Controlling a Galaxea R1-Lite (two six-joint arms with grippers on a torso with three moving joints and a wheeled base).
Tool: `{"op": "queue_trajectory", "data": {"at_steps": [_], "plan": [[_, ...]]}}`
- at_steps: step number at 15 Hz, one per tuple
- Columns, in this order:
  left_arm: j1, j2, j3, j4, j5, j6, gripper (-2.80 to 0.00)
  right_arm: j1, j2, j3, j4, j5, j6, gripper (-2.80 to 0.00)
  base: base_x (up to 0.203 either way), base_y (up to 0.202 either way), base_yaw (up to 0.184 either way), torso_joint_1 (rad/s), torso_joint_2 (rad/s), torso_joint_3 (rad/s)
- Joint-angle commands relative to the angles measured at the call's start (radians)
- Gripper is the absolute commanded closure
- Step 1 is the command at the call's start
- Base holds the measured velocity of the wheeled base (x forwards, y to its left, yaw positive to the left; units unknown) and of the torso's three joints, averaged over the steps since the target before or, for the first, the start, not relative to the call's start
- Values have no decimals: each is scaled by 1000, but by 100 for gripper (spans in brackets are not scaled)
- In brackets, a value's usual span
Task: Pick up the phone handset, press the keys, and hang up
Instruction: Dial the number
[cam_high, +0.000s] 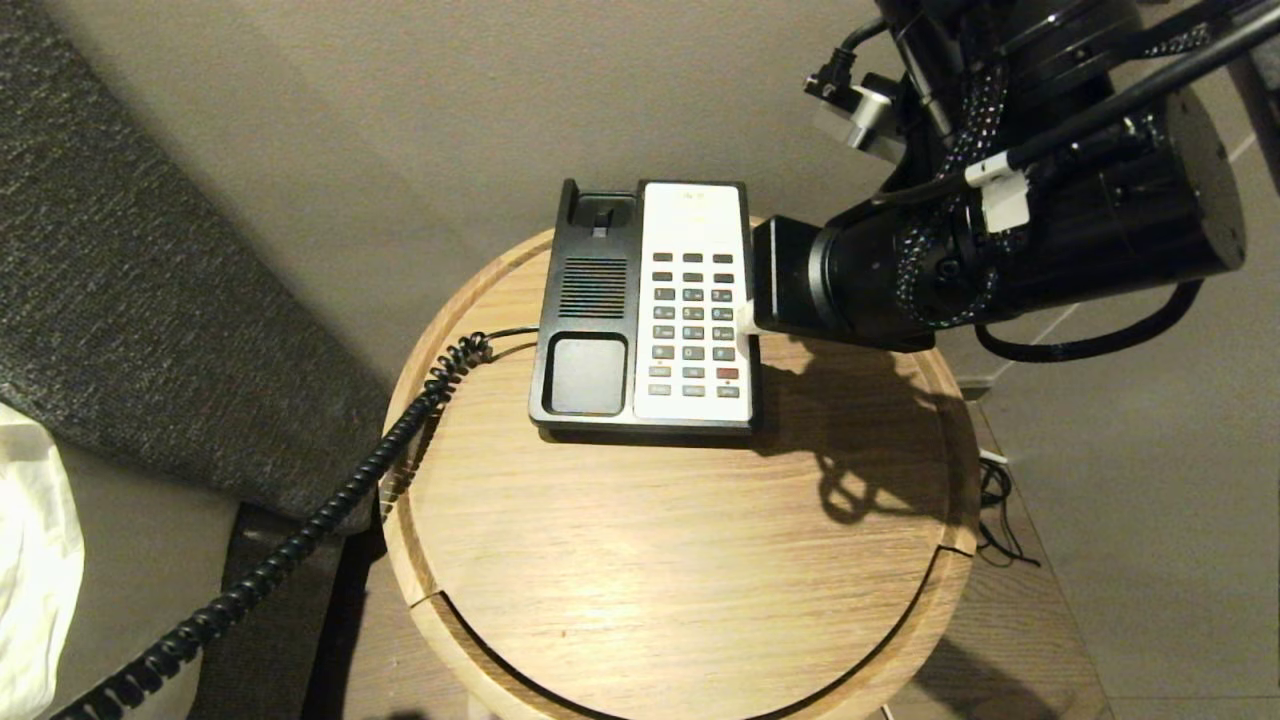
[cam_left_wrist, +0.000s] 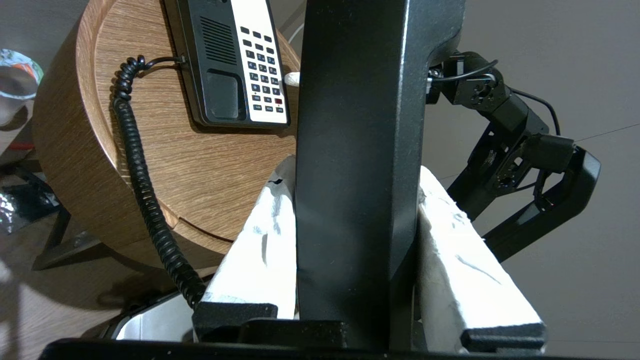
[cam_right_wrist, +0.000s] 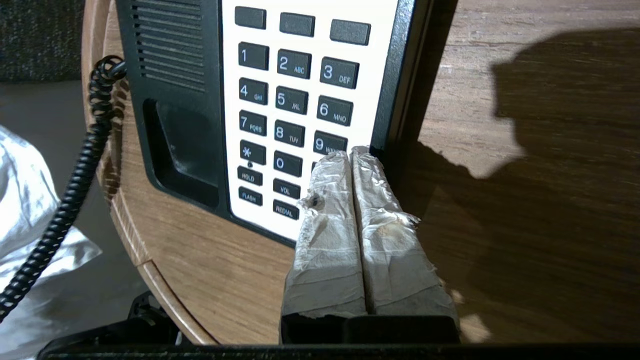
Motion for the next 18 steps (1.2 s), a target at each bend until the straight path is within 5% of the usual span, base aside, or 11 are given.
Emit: {"op": "queue_trajectory", "data": {"at_steps": [1, 18], "plan": [[0, 0, 0, 2, 1, -4, 0, 12, -21, 7, 3, 4, 5, 0, 0, 0, 0, 0, 0, 0], [0, -15, 20, 2, 1, -4, 0, 66, 34, 6, 3, 5, 49, 0, 0, 0, 0, 0, 0, 0]]}}
